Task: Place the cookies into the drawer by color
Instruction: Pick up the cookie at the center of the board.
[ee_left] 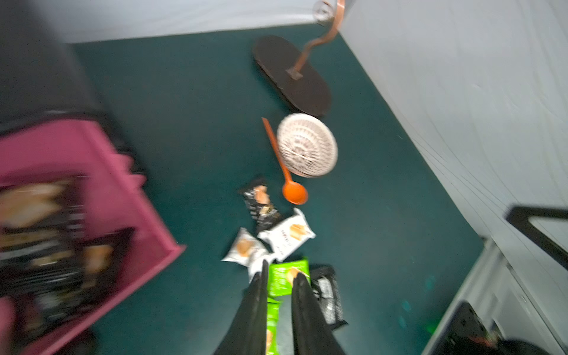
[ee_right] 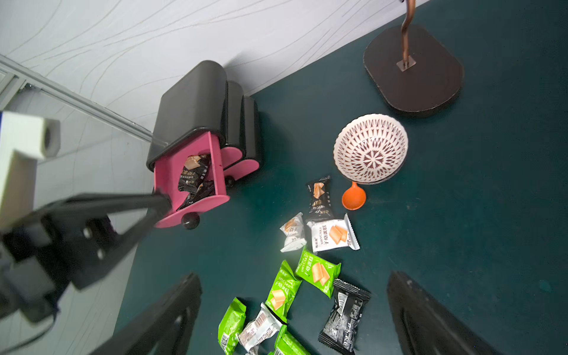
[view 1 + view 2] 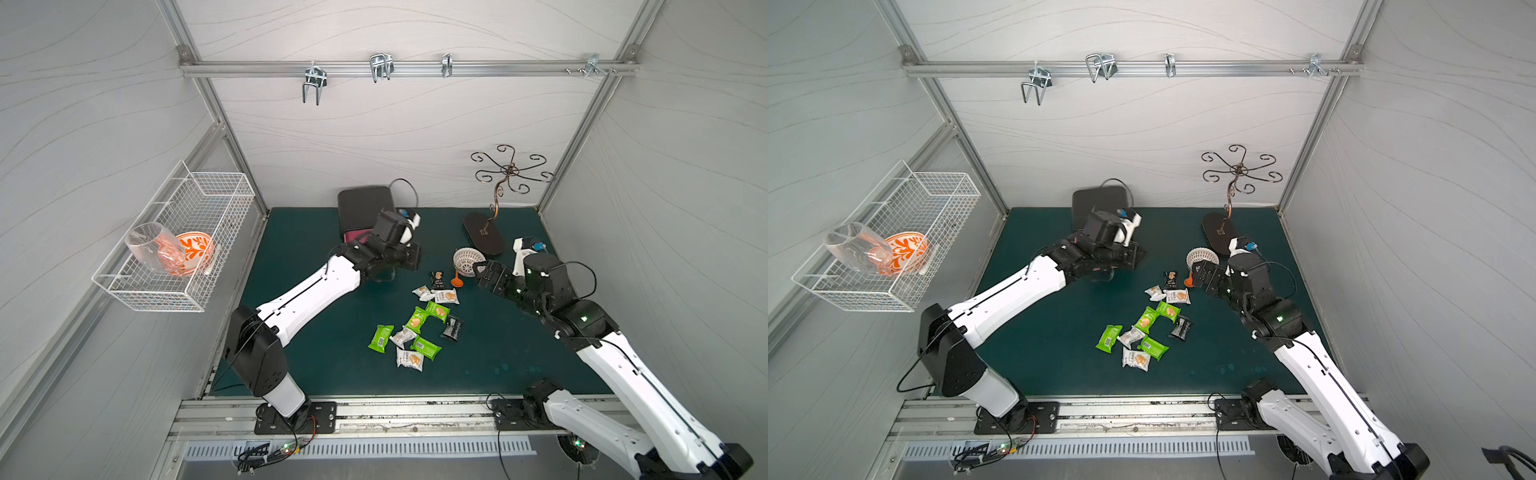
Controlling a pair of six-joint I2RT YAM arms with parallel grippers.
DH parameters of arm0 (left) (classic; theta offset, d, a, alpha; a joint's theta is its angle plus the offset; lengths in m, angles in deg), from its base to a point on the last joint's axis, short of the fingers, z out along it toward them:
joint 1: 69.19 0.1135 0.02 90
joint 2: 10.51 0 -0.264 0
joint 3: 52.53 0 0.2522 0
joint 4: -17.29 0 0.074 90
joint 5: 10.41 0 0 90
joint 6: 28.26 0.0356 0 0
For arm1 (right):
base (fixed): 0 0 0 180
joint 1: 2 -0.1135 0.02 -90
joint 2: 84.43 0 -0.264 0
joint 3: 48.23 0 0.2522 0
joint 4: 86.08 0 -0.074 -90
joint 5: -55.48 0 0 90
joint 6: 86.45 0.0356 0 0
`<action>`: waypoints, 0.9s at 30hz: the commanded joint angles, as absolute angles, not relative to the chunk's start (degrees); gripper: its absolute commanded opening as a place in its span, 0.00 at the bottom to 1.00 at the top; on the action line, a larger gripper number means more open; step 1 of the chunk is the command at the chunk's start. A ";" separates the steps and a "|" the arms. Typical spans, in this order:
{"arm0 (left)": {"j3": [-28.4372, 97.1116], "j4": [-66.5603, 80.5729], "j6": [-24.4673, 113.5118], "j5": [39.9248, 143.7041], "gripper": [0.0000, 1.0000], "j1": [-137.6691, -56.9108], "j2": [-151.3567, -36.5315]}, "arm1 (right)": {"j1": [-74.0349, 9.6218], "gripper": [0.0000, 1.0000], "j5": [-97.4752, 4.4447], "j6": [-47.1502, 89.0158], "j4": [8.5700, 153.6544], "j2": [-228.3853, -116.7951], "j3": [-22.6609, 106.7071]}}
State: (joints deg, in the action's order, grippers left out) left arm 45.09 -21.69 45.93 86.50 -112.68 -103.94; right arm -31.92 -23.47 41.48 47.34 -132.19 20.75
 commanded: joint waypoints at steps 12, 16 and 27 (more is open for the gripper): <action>62.08 -40.85 67.49 91.35 0.51 -127.99 -131.90 | -31.71 0.99 -13.29 42.10 45.20 -124.02 20.02; 65.86 -42.39 67.40 89.10 0.66 -129.16 -136.23 | -31.71 0.99 -14.30 42.54 45.53 -124.37 20.07; 68.75 -45.16 67.70 87.10 0.73 -129.13 -143.26 | -31.71 0.99 -14.65 43.32 45.27 -124.01 20.02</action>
